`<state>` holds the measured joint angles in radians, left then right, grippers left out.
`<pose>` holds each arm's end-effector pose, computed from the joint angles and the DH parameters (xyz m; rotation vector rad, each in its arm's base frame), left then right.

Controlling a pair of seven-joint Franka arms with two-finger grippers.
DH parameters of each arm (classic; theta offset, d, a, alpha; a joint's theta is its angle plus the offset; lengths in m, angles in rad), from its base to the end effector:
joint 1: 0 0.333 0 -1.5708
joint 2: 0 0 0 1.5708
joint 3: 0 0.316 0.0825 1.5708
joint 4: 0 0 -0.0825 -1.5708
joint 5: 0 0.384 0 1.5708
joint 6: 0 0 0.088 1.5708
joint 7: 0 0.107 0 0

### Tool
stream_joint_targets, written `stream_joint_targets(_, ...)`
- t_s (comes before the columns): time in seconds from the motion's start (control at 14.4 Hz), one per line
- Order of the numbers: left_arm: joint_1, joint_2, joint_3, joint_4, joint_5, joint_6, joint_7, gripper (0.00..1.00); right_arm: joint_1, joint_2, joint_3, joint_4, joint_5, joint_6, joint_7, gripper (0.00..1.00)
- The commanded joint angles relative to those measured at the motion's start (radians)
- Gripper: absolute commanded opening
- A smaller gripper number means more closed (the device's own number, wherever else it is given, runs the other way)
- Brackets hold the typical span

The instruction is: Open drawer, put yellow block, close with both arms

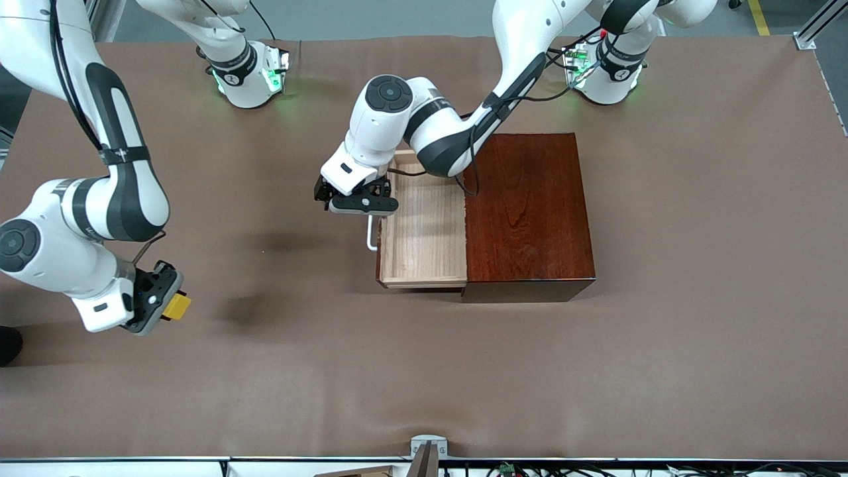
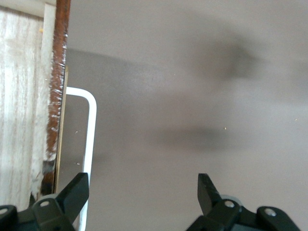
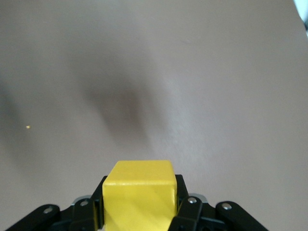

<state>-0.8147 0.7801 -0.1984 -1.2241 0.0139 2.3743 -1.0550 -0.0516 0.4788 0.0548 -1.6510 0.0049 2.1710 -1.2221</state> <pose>0.4545 -0.6396 0.3528 2.7454 0.1608 0.1352 0.6804 -0.0020 0.3389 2.5778 1.7939 0.0802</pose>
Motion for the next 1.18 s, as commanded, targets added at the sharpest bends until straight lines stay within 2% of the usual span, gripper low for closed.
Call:
stream_joint_targets(0.0, 0.005, -0.008, -0.009, -0.003, -0.008, 0.005, -0.03, 1.0, 0.007, -0.025, 0.031, 0.008, 0.015, -0.034, -0.071, 0.0)
stream_joint_targets(0.14, 0.024, -0.057, -0.012, 0.0, -0.011, -0.114, -0.03, 1.0, 0.012, -0.035, 0.066, 0.01, 0.015, -0.088, -0.068, 0.0)
stream_joint_targets(0.28, 0.107, -0.175, -0.009, -0.005, -0.025, -0.28, -0.019, 1.0, 0.012, -0.039, 0.077, 0.031, 0.015, -0.157, -0.074, 0.0)
stream_joint_targets(0.35, 0.138, -0.227, -0.009, -0.008, -0.025, -0.365, -0.004, 1.0, 0.007, -0.039, 0.101, 0.031, 0.015, -0.168, -0.092, 0.0)
stream_joint_targets(0.49, 0.21, -0.321, -0.007, -0.031, -0.014, -0.553, 0.115, 1.0, 0.009, -0.037, 0.146, 0.033, 0.018, -0.166, -0.132, 0.0)
stream_joint_targets(0.63, 0.316, -0.404, -0.007, -0.06, -0.014, -0.703, 0.27, 1.0, 0.012, -0.035, 0.216, 0.033, 0.064, -0.159, -0.129, 0.0)
stream_joint_targets(0.7, 0.375, -0.45, -0.007, -0.089, -0.014, -0.739, 0.345, 1.0, 0.018, -0.032, 0.239, 0.033, 0.081, -0.152, -0.122, 0.0)
stream_joint_targets(0.9, 0.576, -0.638, -0.016, -0.285, -0.025, -0.748, 0.667, 1.0, 0.1, -0.031, 0.25, 0.068, 0.087, -0.142, -0.119, 0.0)
stream_joint_targets(1.11, 0.75, -0.738, -0.016, -0.388, -0.029, -0.753, 0.887, 1.0, 0.189, -0.029, 0.25, 0.103, 0.087, -0.142, -0.065, 0.0)
